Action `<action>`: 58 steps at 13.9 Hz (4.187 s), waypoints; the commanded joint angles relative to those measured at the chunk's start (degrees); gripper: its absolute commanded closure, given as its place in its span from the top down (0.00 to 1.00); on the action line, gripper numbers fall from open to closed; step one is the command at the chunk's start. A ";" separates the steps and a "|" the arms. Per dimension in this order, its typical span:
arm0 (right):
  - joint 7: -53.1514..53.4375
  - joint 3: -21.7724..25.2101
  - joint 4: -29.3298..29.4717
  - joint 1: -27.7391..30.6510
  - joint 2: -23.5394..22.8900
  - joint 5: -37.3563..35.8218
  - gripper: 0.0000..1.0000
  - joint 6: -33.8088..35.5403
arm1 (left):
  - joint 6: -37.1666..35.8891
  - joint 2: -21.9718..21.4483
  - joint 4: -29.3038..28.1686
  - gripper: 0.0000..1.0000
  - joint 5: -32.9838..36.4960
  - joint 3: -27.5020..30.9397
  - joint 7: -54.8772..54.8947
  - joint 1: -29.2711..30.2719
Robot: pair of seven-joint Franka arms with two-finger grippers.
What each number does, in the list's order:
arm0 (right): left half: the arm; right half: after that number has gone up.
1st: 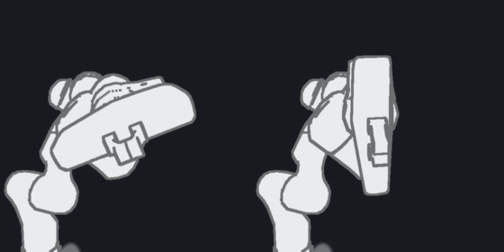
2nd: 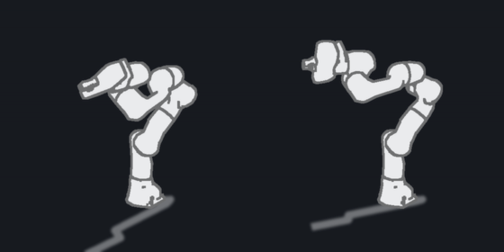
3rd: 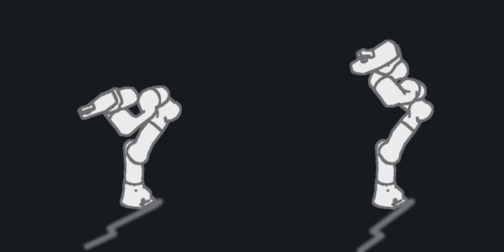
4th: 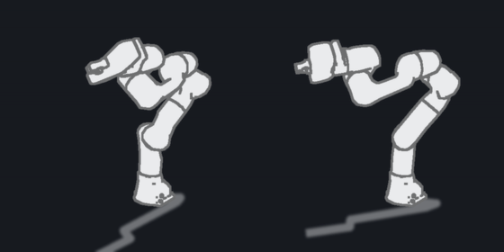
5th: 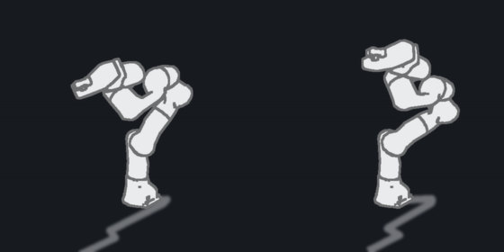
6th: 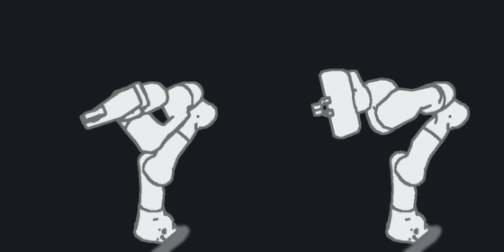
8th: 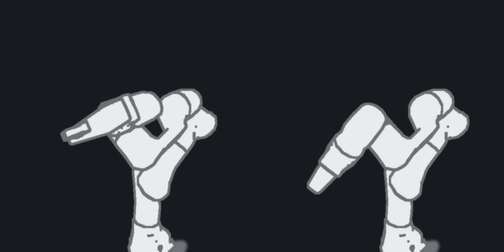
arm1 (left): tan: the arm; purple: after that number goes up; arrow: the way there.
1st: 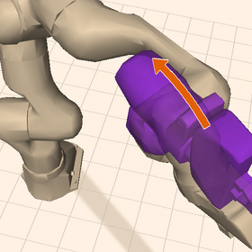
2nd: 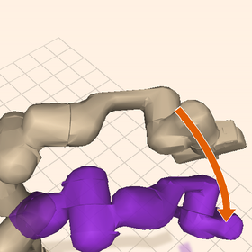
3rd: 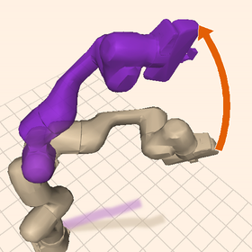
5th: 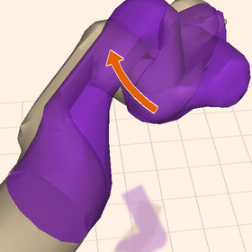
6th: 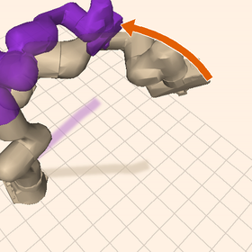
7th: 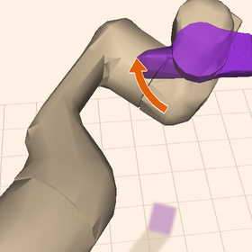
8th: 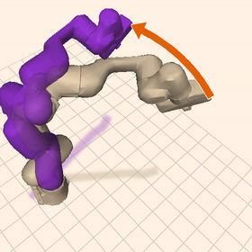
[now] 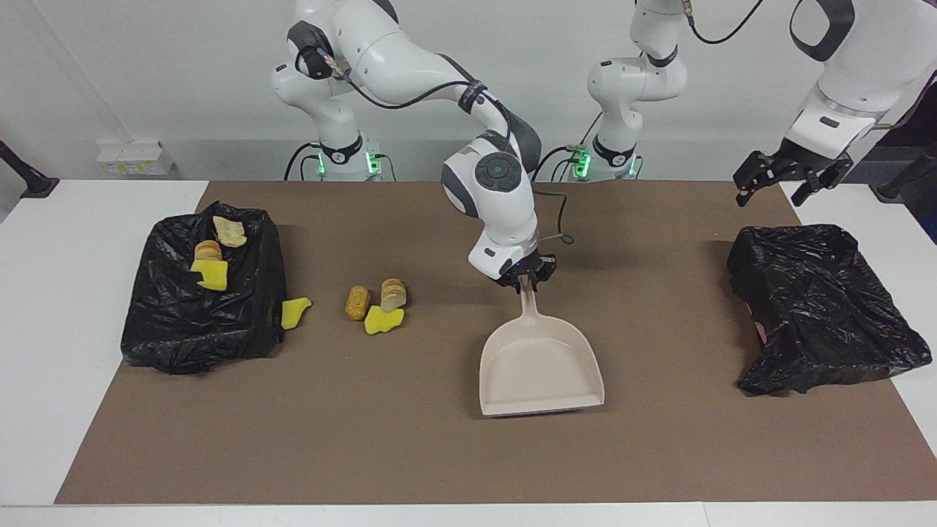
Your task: Sweep and dump trash in bin
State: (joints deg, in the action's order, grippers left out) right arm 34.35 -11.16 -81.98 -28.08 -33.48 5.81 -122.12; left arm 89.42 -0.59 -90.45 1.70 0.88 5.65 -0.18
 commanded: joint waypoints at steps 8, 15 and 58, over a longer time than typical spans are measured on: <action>-2.88 0.00 -3.09 1.00 4.54 1.39 1.00 0.81 | 5.12 -0.82 -2.88 1.00 0.85 -0.97 -0.98 -3.85; -9.74 -0.09 -18.52 3.66 27.12 5.77 1.00 18.59 | 25.79 5.85 -8.87 1.00 0.76 -0.97 -18.27 -14.91; -15.88 0.26 -48.98 26.13 39.82 -26.35 0.00 12.96 | 19.54 5.79 -20.36 0.00 5.50 -0.09 41.98 -25.21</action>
State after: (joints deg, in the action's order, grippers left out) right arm 21.02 -9.89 -130.43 -5.94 6.80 -17.12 -108.84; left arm 104.62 10.79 -103.05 5.64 0.41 46.24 -23.72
